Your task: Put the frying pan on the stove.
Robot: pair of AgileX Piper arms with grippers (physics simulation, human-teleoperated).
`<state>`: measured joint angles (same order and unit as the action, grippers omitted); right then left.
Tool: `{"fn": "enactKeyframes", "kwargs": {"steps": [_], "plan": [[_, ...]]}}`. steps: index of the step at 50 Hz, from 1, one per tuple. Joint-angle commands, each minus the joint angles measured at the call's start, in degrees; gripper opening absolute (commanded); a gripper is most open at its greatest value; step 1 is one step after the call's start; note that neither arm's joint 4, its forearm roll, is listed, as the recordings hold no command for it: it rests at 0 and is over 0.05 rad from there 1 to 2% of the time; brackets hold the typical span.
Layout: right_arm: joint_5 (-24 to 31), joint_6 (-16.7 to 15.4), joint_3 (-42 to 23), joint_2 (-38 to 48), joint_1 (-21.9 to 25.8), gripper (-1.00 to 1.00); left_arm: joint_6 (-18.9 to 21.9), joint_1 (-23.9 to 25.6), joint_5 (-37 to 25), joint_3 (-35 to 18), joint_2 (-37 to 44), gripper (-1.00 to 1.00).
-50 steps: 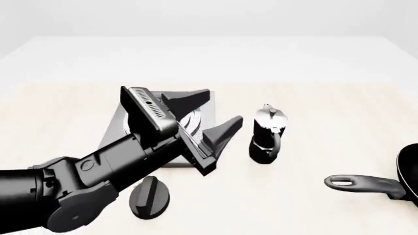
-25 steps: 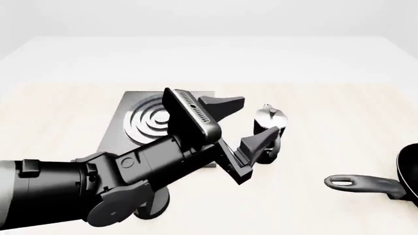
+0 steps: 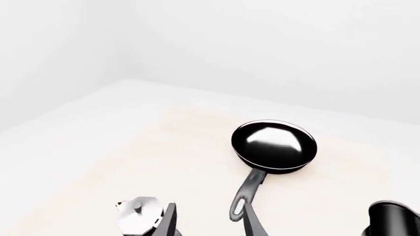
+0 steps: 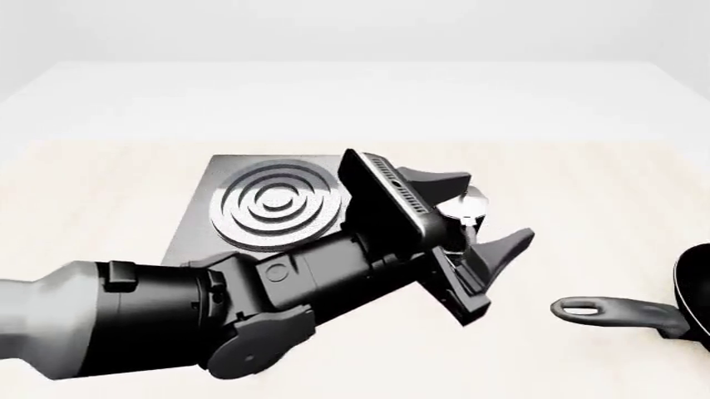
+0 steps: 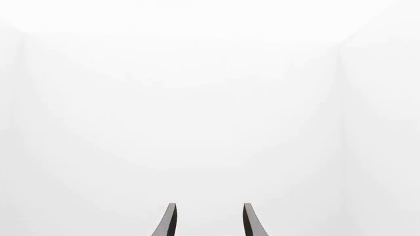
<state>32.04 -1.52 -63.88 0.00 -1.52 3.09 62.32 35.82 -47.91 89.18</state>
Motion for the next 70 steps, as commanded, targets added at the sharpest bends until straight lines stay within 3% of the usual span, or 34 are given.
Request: {"fn": "enactKeyframes", "kwargs": {"steps": [1, 30, 31, 70], "plan": [[0.0, 0.3, -0.1, 0.0, -0.1, 1.00, 0.4, 1.5, -1.9, -3.9, 2.9, 1.00], [-0.1, 0.5, -0.2, 0.0, -0.7, 1.00, 0.8, 1.6, -8.0, -13.8, 11.7, 1.00], [1.8, 1.4, -2.8, 0.0, -1.3, 1.00, 1.0, 3.3, -12.0, -20.7, 17.2, 1.00], [-0.1, 2.6, -1.1, 0.0, -1.8, 1.00, 0.7, 3.7, -17.9, -31.6, 25.3, 1.00]]}}
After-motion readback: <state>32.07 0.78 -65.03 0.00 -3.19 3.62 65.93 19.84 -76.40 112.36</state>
